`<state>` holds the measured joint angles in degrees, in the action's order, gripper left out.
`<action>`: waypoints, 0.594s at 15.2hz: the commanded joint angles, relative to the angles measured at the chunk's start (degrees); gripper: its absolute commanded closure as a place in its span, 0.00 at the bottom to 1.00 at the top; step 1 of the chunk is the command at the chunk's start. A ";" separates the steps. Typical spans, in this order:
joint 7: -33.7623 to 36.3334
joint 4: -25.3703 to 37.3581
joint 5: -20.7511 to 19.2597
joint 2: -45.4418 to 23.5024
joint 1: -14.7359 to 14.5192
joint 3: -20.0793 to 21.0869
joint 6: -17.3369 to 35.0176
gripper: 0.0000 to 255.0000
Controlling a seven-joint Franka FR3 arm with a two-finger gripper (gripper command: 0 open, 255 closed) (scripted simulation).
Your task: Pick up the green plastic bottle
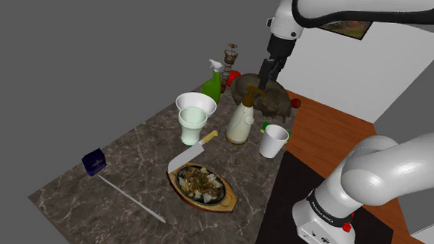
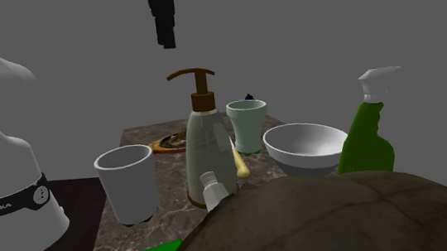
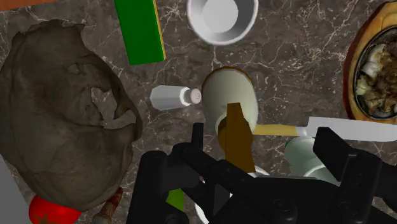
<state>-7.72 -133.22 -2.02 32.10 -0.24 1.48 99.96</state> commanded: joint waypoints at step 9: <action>-4.78 18.23 -0.09 -22.74 1.15 -2.93 4.45 0.00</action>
<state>-12.05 -117.40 -2.21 12.12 0.82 -1.23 104.07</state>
